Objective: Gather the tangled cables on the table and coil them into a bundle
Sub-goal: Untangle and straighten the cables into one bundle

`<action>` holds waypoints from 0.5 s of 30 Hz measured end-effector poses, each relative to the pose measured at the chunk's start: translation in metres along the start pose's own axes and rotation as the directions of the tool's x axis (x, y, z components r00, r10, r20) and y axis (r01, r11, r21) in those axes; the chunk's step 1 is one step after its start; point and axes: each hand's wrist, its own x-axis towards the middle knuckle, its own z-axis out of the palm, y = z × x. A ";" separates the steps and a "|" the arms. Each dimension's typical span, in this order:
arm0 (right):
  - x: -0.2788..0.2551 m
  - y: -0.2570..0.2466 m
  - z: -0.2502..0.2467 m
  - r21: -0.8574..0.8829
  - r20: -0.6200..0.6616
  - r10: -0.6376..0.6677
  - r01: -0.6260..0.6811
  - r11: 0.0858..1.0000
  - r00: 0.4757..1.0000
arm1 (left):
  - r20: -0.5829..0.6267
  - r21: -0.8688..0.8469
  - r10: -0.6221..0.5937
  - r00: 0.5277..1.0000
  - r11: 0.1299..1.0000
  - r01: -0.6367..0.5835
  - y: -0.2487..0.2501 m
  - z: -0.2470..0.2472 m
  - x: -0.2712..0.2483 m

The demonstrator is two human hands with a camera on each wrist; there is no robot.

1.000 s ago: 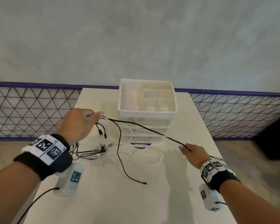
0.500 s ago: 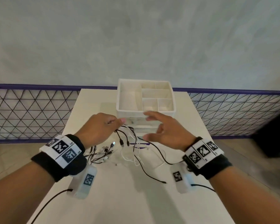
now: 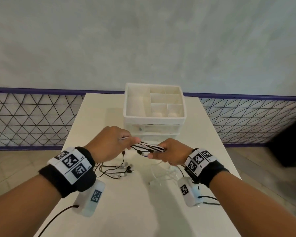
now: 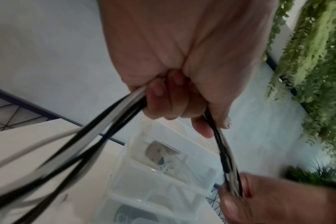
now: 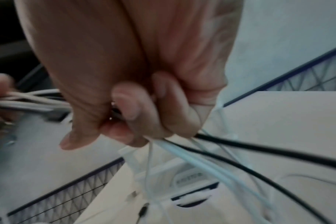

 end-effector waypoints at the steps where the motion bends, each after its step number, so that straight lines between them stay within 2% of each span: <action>1: -0.001 0.007 -0.004 0.004 -0.017 0.022 -0.022 1.000 1.000 | 0.001 0.005 -0.011 1.000 1.000 0.011 0.000 -0.003 0.000; 4: -0.002 0.030 -0.015 -0.154 -0.001 0.095 -0.094 0.984 0.995 | 0.014 0.008 -0.036 0.999 0.999 0.036 -0.003 -0.008 -0.004; 6: -0.001 0.047 -0.024 -0.172 -0.003 0.180 -0.177 0.969 0.984 | 0.009 0.001 -0.049 0.999 0.999 0.049 -0.008 -0.010 -0.004; 10: -0.007 0.077 -0.056 -0.183 -0.130 0.314 -0.334 0.925 0.940 | -0.019 0.010 -0.094 0.995 0.996 0.094 -0.020 -0.016 -0.004; 12: -0.008 0.082 -0.076 -0.267 -0.214 0.324 -0.374 0.888 0.922 | -0.035 -0.003 -0.104 0.994 0.995 0.104 -0.021 -0.018 -0.004; 15: -0.009 0.083 -0.103 -0.347 -0.413 0.199 -0.355 0.868 0.889 | -0.053 -0.032 -0.113 0.992 0.993 0.111 -0.018 -0.018 0.001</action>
